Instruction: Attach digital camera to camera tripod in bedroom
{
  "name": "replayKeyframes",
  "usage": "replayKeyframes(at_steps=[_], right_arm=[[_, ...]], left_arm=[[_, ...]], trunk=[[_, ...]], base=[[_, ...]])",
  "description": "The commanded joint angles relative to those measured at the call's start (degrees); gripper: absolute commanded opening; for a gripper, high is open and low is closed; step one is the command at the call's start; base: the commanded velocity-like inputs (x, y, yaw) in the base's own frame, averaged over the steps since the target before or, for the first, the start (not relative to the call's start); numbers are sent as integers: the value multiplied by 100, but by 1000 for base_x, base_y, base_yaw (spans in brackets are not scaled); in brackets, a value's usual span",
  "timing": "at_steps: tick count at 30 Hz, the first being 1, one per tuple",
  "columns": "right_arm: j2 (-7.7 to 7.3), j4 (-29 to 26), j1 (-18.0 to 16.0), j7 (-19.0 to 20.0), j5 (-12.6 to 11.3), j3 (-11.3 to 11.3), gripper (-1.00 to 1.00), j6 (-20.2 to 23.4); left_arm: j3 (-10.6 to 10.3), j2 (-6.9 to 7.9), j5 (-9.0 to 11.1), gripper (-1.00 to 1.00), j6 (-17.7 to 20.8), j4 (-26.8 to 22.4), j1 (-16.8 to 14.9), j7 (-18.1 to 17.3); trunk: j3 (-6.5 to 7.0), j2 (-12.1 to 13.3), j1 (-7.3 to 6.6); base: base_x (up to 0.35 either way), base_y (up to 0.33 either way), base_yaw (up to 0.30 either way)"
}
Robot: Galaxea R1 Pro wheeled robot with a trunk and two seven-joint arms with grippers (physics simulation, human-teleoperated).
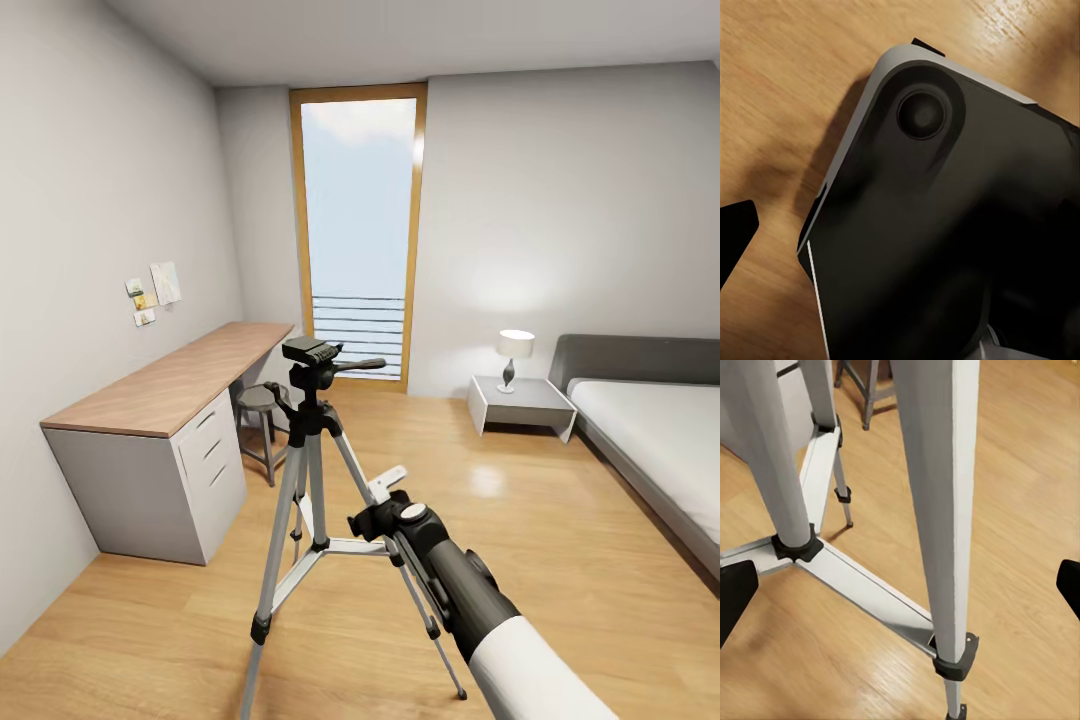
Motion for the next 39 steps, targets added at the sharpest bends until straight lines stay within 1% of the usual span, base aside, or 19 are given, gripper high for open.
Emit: replayKeyframes(at_steps=[1, 23, 30, 34, 39], right_arm=[[1, 0, -4, 41, 62, 9, 100, 13], [1, 19, -10, -59, 71, 44, 100, -103], [1, -53, -97, -138, 61, 44, 100, -70], [1, -60, -278, -153, -14, 41, 100, -58], [1, -62, -365, -158, -259, 43, 100, -40]], left_arm=[[3, 0, 12, 100, -4, -13, 4, 5], [1, 0, 7, 100, -4, -17, 4, 5], [1, 0, 7, 100, -4, -16, 3, 5], [1, 0, 7, 100, -4, -16, 4, 5], [3, 0, 7, 100, -4, -16, 3, 5]], trunk=[[-6, -4, 1], [-6, -4, 1], [-6, -4, 1], [-6, -4, 1], [-6, -4, 1]], base=[[0, 0, 0], [0, 0, 0], [0, 0, 0], [0, 0, 0], [0, 0, 0]])
